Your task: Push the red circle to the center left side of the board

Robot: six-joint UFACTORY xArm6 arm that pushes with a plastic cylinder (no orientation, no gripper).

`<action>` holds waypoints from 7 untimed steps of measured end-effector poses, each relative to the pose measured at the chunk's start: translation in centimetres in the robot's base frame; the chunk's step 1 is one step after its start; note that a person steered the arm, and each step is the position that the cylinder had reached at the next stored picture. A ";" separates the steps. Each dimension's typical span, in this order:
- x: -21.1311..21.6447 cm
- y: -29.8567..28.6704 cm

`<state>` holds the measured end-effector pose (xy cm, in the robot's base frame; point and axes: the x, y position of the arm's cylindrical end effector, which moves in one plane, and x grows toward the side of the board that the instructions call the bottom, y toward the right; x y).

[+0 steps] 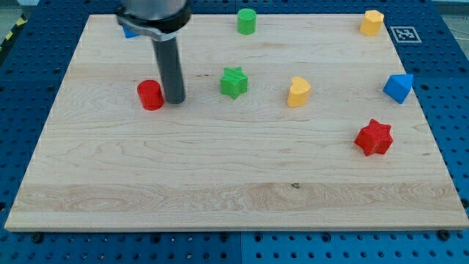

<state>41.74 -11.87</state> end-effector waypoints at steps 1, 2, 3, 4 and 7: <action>0.4 -2.5; 0.4 -3.9; 0.4 -6.1; -0.7 -6.2; -2.2 -7.1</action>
